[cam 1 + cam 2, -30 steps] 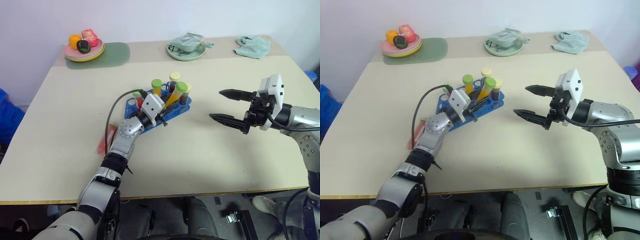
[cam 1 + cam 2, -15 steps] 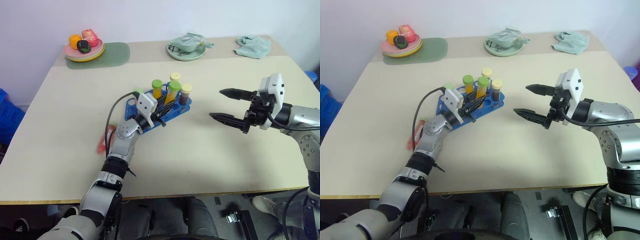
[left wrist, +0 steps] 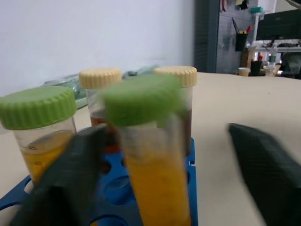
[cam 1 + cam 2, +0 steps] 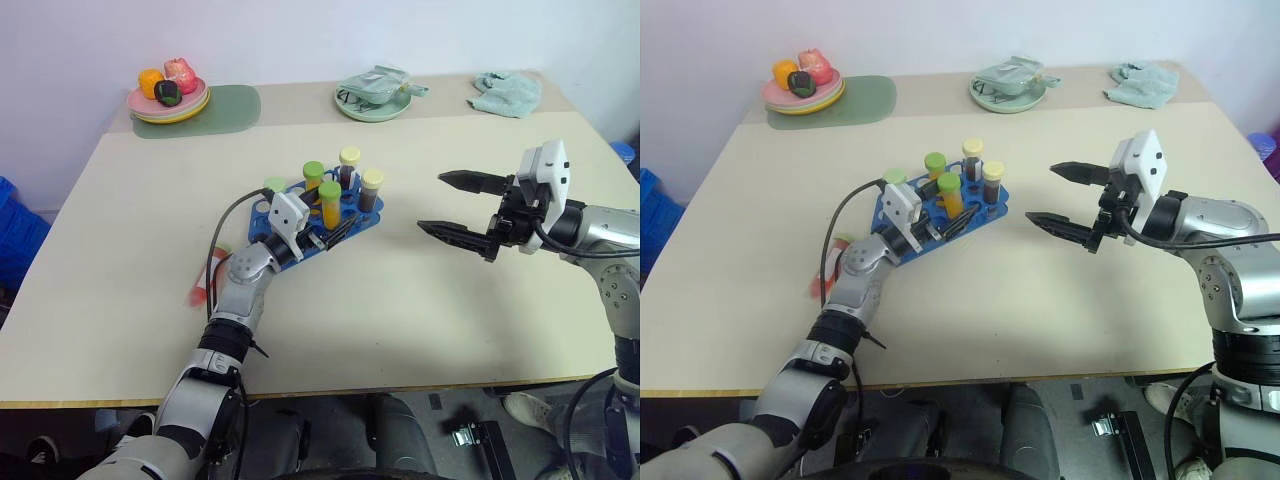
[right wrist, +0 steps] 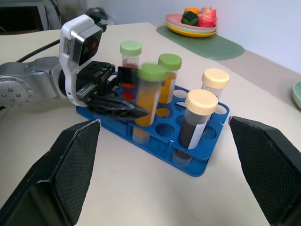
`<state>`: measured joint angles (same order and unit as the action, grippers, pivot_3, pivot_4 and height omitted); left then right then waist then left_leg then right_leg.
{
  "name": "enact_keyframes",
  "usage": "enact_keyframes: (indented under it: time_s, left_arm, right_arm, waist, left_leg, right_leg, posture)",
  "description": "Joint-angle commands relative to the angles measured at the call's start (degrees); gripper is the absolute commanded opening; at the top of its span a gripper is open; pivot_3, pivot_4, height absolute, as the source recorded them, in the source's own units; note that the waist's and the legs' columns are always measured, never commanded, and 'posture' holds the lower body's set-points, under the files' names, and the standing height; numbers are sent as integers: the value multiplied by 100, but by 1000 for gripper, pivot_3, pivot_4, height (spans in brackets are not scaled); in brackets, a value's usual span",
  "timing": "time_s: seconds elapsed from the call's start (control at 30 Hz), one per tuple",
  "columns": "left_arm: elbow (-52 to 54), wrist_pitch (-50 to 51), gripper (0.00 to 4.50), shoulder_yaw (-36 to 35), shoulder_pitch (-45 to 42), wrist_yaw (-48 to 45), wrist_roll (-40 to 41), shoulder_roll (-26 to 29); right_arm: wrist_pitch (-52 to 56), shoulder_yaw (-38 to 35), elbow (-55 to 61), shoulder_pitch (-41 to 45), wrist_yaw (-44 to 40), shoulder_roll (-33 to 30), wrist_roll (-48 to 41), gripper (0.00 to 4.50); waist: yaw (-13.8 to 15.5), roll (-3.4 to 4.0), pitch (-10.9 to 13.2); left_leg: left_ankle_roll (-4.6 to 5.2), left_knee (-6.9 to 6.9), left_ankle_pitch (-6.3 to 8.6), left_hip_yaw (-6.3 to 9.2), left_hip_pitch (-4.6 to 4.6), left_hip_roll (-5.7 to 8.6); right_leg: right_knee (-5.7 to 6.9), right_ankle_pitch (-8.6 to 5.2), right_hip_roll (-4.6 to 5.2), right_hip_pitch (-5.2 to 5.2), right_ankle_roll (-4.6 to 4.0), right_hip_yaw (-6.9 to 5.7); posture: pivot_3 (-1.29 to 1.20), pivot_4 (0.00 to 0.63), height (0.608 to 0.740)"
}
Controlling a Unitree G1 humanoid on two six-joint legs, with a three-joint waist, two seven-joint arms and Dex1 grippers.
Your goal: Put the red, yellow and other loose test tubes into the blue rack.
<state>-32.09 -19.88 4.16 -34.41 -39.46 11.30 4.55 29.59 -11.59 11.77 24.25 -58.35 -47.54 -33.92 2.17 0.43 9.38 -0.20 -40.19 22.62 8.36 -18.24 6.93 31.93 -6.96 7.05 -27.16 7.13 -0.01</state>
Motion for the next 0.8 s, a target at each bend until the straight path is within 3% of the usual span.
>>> enact_keyframes:
  time_s: [0.03,0.3,0.53,0.8]
  left_arm:
    - [251,-122,4438,-88,2,-10,43,39]
    - [1953,1206,4438,100,586,151,112,185]
    - [3084,1673,4438,23,1015,287,12,772]
    - [3367,1632,4438,-193,1132,617,-38,1079]
  right_arm:
    - [-119,-29,0,165,-29,-23,11,4500]
    - [-196,41,-128,231,-64,41,42,4500]
    - [-347,124,-301,308,-108,99,106,4500]
    - [-480,254,-500,506,-167,258,190,4500]
  waist:
    - [0,0,0]
    - [-5,0,0]
    - [-1,1,-1]
    - [2,1,-1]
  left_leg:
    - [0,0,0,0,0,0]
    - [0,0,0,0,0,-2]
    - [0,0,0,0,0,-3]
    - [0,0,0,0,0,-4]
  right_leg:
    - [0,0,0,0,0,0]
    - [5,0,-1,-1,0,0]
    - [5,1,-2,-1,-2,1]
    - [3,1,-3,-1,-2,2]
  posture:
    - [0,150,740]
    - [0,150,740]
    - [0,150,740]
    - [0,150,740]
